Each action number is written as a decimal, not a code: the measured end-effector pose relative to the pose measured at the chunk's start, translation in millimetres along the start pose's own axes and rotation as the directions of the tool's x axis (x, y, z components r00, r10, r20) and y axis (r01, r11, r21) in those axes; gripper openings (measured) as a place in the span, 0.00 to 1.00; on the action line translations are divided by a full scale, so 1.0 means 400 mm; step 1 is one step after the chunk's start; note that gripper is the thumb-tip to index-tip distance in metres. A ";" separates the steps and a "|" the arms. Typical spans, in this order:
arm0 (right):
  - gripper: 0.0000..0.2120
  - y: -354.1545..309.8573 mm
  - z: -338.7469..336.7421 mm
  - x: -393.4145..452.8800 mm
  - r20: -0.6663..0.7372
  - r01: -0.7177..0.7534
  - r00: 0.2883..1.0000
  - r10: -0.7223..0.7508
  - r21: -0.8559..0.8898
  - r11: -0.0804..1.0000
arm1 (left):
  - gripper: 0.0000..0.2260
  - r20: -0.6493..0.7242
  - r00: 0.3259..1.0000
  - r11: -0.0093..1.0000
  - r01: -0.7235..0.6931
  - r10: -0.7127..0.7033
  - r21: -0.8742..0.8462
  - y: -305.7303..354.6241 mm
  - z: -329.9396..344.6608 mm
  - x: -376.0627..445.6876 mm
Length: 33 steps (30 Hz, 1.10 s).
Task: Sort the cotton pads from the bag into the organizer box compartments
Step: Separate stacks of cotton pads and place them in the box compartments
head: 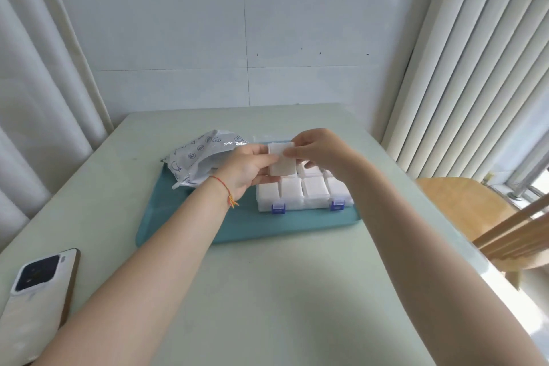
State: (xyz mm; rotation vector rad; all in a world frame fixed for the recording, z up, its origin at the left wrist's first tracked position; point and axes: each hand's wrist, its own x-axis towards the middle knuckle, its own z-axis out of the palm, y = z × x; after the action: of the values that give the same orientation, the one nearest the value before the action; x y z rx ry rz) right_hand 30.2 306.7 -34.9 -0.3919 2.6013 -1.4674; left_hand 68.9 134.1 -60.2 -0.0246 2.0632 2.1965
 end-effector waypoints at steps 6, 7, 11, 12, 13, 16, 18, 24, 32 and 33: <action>0.03 0.056 -0.078 0.046 -0.169 -0.107 0.979 0.113 0.045 0.993 | 0.04 -0.167 0.971 0.835 -0.053 0.171 0.548 0.020 0.083 0.111; 0.03 0.063 -0.083 0.052 -0.181 -0.132 0.974 0.136 0.036 0.991 | 0.05 -0.159 0.960 0.731 -0.061 0.228 0.679 0.017 0.085 0.122; 0.05 0.098 -0.095 0.092 -0.131 -0.256 0.959 0.251 -0.021 0.966 | 0.09 -0.043 0.971 0.465 -0.074 0.235 0.882 0.002 0.110 0.150; 0.05 0.102 -0.093 0.099 -0.108 -0.279 0.956 0.272 -0.064 0.958 | 0.10 -0.032 0.977 0.463 -0.072 0.211 0.883 -0.002 0.113 0.153; 0.04 0.106 -0.091 0.106 -0.093 -0.291 0.955 0.282 -0.113 0.950 | 0.11 -0.023 0.980 0.459 -0.072 0.198 0.885 -0.005 0.114 0.156; 0.05 0.108 -0.082 0.119 -0.082 -0.277 0.961 0.264 -0.255 0.926 | 0.13 -0.002 0.983 0.428 -0.077 0.182 0.900 -0.017 0.110 0.165; 0.11 0.115 -0.076 0.126 -0.085 -0.241 0.971 0.225 -0.343 0.908 | 0.13 0.014 0.983 0.409 -0.089 0.182 0.908 -0.021 0.108 0.167; 0.10 0.124 -0.053 0.129 -0.098 -0.148 0.989 0.112 -0.552 0.821 | 0.12 0.044 0.972 0.315 -0.118 0.232 0.942 -0.035 0.111 0.175; 0.04 0.117 -0.034 0.143 -0.044 -0.093 0.995 0.086 -0.699 0.710 | 0.10 0.101 0.987 0.174 -0.123 0.127 0.977 -0.027 0.128 0.211; 0.04 0.118 -0.040 0.145 -0.032 -0.075 0.997 0.074 -0.719 0.691 | 0.09 0.106 0.988 0.166 -0.124 0.112 0.978 -0.024 0.131 0.213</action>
State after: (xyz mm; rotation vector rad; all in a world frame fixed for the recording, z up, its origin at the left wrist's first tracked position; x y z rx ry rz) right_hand -36.8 326.6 -66.1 -0.3383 3.0488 -0.3324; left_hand -10.6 193.6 -74.8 0.2859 3.1024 0.3844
